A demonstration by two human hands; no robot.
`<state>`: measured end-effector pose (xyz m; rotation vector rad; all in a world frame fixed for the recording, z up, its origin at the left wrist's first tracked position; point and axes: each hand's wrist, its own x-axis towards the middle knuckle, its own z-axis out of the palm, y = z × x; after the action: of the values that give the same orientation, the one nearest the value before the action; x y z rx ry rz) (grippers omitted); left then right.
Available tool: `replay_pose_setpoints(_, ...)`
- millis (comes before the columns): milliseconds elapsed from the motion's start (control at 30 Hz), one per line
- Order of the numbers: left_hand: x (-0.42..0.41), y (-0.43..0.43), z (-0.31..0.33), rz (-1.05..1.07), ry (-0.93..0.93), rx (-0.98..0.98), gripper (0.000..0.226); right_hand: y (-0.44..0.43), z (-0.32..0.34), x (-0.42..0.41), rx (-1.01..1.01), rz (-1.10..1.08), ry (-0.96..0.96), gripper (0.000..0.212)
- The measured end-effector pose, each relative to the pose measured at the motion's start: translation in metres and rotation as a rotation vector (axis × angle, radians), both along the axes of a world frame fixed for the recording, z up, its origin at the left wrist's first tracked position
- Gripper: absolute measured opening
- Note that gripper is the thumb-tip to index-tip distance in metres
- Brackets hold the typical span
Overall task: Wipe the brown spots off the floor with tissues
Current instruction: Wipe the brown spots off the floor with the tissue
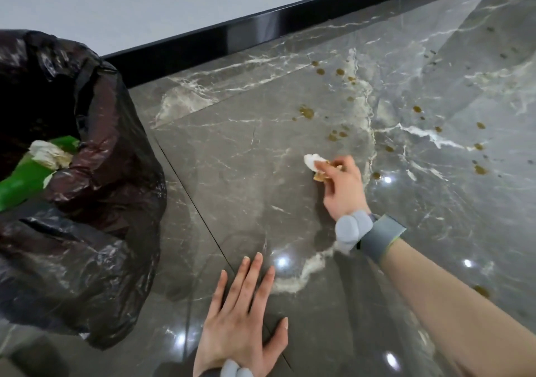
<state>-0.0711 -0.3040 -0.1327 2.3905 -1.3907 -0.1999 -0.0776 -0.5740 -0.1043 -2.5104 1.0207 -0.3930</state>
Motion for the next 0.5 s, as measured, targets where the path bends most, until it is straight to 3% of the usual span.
replay_pose_setpoints(67, -0.001, 0.001, 0.000, -0.002, 0.005, 0.009, 0.077, -0.032, 0.004, -0.015, 0.020, -0.348, 0.006, 0.042)
replay_pose_setpoints(133, -0.002, 0.001, 0.000, -0.007, 0.001, 0.018, 0.076, -0.035, 0.005, -0.016, 0.030, -0.538, 0.056, 0.042)
replay_pose_setpoints(200, -0.002, 0.002, 0.001, -0.008, -0.016, 0.031, 0.074, -0.016, 0.003, -0.008, 0.008, -0.449, 0.092, 0.043)
replay_pose_setpoints(400, -0.001, 0.001, 0.001, -0.017, -0.023, 0.086, 0.074, 0.067, -0.008, -0.022, 0.041, 0.205, -0.005, 0.042)
replay_pose_setpoints(500, -0.001, 0.003, 0.002, -0.018, -0.030, 0.114, 0.067, 0.034, -0.006, -0.057, 0.019, 0.082, -0.055, 0.039)
